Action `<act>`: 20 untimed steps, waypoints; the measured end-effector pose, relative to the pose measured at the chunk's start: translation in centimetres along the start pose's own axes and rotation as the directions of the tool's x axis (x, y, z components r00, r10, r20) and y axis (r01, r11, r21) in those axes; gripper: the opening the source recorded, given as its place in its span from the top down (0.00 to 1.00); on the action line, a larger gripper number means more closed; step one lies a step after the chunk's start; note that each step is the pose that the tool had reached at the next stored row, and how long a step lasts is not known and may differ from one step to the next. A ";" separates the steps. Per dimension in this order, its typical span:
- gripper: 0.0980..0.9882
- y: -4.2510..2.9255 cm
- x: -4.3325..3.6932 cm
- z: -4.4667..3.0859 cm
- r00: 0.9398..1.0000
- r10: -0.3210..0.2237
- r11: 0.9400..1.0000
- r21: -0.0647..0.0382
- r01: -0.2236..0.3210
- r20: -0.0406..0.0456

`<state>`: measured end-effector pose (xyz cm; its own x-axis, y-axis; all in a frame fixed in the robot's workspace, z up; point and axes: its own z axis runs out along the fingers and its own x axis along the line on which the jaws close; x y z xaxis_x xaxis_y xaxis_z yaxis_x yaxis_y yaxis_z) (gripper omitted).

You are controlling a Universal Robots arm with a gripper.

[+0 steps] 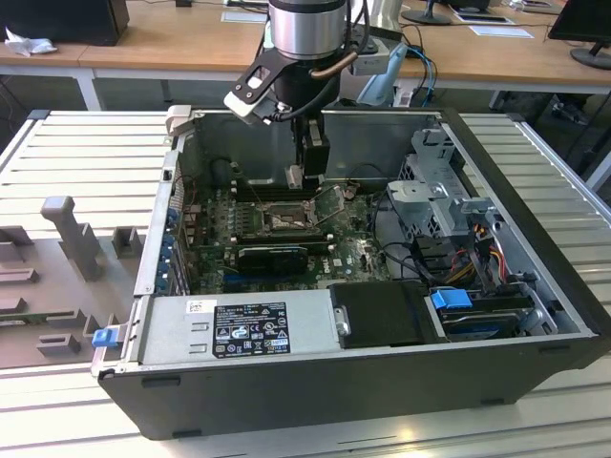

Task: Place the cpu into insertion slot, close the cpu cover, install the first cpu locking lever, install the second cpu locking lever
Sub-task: 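Place the cpu into insertion slot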

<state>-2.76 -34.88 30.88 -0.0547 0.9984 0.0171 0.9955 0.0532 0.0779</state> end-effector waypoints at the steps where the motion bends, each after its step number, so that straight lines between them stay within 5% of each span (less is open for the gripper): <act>1: 0.51 -0.01 0.00 0.08 1.000 0.000 1.000 0.000 0.000 0.000; 10: 0.51 -0.07 -0.02 0.91 1.000 0.000 1.000 0.004 0.000 0.000; 14: 0.51 -0.14 0.05 1.85 1.000 0.001 1.000 0.004 -0.001 0.000; 20: 0.51 -0.20 0.17 2.42 0.998 0.067 0.998 0.003 -0.067 0.005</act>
<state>-2.78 -34.67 28.46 0.0124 0.9998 0.0174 0.9972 -0.0137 0.0735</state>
